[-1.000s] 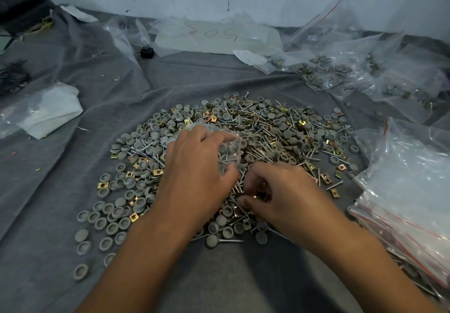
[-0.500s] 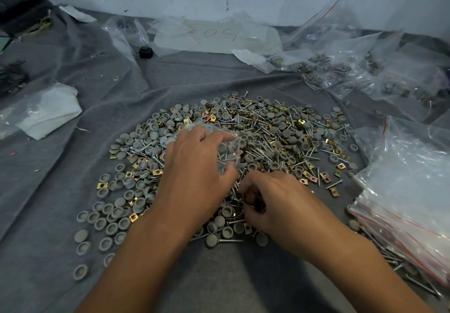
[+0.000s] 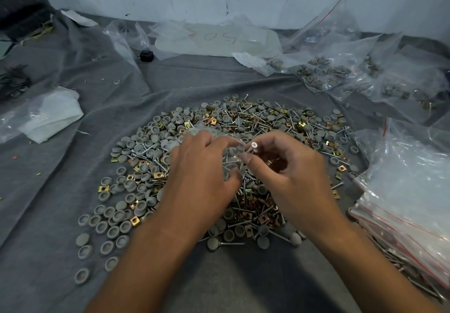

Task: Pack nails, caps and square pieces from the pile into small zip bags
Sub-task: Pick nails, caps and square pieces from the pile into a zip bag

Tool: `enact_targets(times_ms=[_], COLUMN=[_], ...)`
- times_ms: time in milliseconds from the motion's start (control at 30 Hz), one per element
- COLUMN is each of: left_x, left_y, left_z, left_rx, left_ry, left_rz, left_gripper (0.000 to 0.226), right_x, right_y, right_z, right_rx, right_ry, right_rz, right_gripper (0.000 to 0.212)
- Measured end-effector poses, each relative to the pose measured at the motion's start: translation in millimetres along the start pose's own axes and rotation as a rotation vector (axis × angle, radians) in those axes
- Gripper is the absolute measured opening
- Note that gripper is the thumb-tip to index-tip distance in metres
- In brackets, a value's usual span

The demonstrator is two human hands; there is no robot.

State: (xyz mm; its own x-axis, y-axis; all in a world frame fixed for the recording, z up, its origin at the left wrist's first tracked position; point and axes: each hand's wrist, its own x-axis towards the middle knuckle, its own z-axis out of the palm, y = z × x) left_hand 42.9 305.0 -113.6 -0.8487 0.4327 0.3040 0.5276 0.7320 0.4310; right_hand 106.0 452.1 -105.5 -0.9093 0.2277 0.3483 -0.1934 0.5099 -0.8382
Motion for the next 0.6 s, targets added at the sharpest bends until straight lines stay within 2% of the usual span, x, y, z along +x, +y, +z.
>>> enact_targets(times_ms=[200, 500, 600], left_x=[-1.2, -1.0, -0.5], left_y=[1.9, 2.2, 2.9], left_z=[0.7, -1.0, -1.8], left_rx=[-0.001, -0.013, -0.015], left_ry=[0.020, 0.002, 0.007], left_rz=[0.024, 0.012, 0.005], left_gripper=[0.044, 0.045, 0.044], right_x=[-2.0, -2.6, -2.3], right_y=[3.4, 2.3, 4.2], right_z=[10.9, 12.0, 11.4], right_rx=[-0.194, -0.272, -0.304], right_ry=[0.094, 0.219, 0.170], right_rz=[-0.111, -0.201, -0.220], right_gripper=[0.023, 0.012, 0.015])
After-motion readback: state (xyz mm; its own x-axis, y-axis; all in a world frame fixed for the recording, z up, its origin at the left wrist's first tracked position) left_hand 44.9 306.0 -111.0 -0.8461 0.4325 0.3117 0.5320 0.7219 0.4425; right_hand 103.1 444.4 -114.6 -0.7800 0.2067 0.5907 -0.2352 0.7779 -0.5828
